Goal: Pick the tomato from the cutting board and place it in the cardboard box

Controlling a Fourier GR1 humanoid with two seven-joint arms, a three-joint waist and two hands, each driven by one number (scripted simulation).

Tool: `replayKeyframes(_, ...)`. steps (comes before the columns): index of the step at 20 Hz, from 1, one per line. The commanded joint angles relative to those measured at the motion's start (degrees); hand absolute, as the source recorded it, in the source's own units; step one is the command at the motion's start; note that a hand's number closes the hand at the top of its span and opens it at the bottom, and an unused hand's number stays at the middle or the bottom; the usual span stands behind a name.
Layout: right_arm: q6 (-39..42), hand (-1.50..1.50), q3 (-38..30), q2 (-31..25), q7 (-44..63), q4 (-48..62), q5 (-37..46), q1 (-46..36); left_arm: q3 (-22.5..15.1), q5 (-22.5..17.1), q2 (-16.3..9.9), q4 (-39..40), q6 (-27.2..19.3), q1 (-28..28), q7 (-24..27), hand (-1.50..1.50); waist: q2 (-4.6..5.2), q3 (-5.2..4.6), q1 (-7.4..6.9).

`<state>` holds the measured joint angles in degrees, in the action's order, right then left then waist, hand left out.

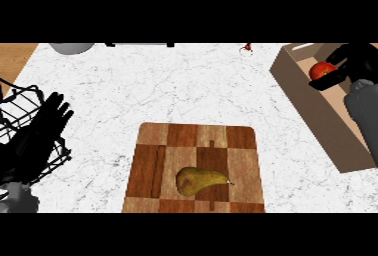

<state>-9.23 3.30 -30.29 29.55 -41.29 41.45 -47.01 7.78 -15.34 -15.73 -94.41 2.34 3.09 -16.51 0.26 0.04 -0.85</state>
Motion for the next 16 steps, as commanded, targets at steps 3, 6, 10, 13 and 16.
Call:
replayKeyframes(3, -3.21, -1.50, -3.76, 2.65, -8.83, 4.92, -2.23, 0.89, 0.27, 0.94, 0.67, -3.99, 0.10, -3.71, 0.22, 0.00, -0.08, 0.00, -0.13)
replayKeyframes(6, -9.15, -1.50, -7.45, 1.29, -15.60, 2.18, -5.29, 3.07, -0.37, 1.59, 1.87, -0.14, -0.19, -1.64, 1.66, 0.00, -0.04, 0.02, 0.44)
replayKeyframes(10, -18.62, -1.50, -14.77, 4.60, -17.41, -2.34, -11.87, 3.37, 0.41, 1.66, 2.09, 1.23, -0.69, -0.67, 2.71, 0.00, -0.01, 0.07, 1.23)
replayKeyframes(13, -20.63, -1.50, -19.37, 3.94, -19.38, -6.11, -16.42, 5.89, 1.96, -0.44, 0.38, -1.53, 0.65, -3.00, 0.13, 0.00, -0.44, 0.05, 1.16)
replayKeyframes(16, -18.05, -1.50, -22.94, 3.38, -21.12, -9.36, -21.67, 8.36, 1.11, 1.04, 0.75, 0.09, 0.70, -1.30, 1.18, 0.00, -0.36, -0.01, 1.35)
